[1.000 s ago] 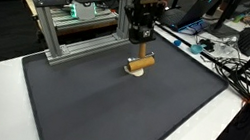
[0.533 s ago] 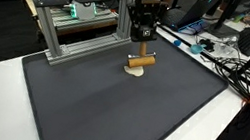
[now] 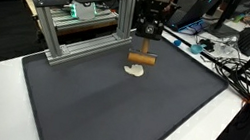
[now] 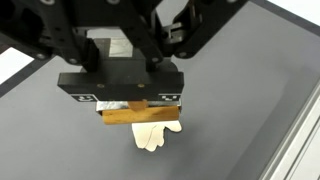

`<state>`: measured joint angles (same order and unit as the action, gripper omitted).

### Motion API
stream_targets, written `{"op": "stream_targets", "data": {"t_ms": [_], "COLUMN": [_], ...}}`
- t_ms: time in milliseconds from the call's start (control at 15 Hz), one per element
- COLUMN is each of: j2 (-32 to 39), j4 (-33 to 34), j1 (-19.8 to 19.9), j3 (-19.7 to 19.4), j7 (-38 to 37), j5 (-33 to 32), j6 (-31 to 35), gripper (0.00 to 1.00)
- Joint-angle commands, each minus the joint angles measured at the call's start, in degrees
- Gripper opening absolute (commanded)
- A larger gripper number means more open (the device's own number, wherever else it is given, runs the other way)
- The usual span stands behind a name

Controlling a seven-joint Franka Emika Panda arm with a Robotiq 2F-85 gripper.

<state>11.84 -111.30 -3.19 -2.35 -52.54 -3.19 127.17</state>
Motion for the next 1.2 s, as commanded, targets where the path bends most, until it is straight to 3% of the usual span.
{"op": "stream_targets", "data": {"t_ms": [0, 600, 1133], "j2": [0.5, 7.6, 12.2], "j4": [1.0, 2.0, 5.4], "j1": [-0.1, 2.4, 2.5], "j3": [-0.1, -0.1, 0.1], "j7": [-0.9, 9.3, 17.2], "j5": [0.0, 6.1, 9.5], "j6": [-0.9, 5.4, -3.2], "gripper": [0.21, 0.21, 0.21]}}
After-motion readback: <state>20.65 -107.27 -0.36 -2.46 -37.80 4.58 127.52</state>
